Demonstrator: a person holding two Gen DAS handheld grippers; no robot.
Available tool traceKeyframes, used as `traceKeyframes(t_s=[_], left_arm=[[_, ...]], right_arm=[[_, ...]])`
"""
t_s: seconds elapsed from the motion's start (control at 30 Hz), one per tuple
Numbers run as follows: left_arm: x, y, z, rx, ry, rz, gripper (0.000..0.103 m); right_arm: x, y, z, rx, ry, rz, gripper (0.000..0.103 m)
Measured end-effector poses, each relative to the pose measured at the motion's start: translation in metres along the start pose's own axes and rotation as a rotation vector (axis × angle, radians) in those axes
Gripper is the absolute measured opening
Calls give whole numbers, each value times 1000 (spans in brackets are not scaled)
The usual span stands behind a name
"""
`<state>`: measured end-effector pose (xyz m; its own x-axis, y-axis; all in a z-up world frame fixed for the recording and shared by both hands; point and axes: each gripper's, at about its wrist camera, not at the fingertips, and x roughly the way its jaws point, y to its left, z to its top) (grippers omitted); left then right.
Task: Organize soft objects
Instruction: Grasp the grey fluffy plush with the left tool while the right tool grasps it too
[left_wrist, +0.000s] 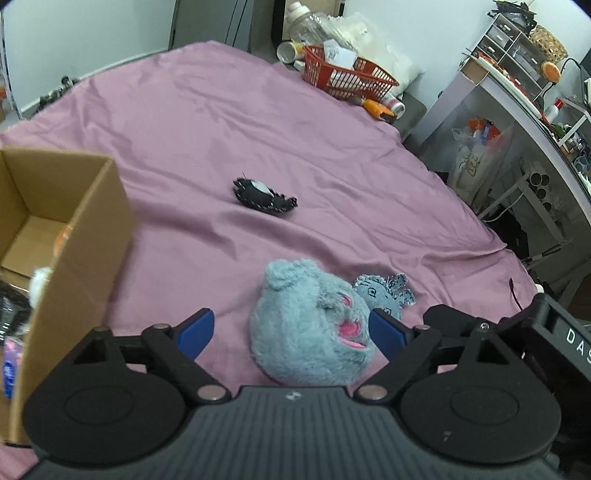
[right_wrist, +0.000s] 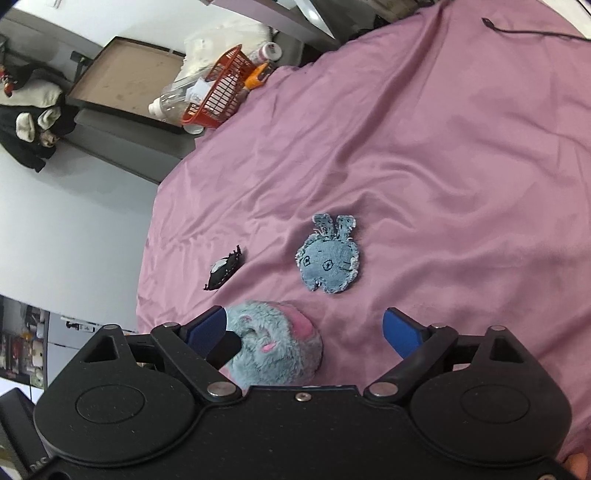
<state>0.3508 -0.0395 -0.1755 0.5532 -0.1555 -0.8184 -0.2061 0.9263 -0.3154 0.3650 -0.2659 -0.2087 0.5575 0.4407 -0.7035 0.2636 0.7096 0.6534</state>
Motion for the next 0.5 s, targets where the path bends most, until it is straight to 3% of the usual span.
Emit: traceKeyframes(t_s=[0.13,0.2,0.27,0.5], left_arm=[[16,2,-1,-25,34,-7,76],[24,4,-2,-38,52,-18,66],[29,7,-4,-52,65,-30,48],[30,13,-2,-91,56,-63,33]], right_arm=[[8,1,0,-10,19,2,88],[11,2,-1,-13,30,6,86],[14,2,-1,-13,38,13,82],[27,5,-4,-13,95,52,63]])
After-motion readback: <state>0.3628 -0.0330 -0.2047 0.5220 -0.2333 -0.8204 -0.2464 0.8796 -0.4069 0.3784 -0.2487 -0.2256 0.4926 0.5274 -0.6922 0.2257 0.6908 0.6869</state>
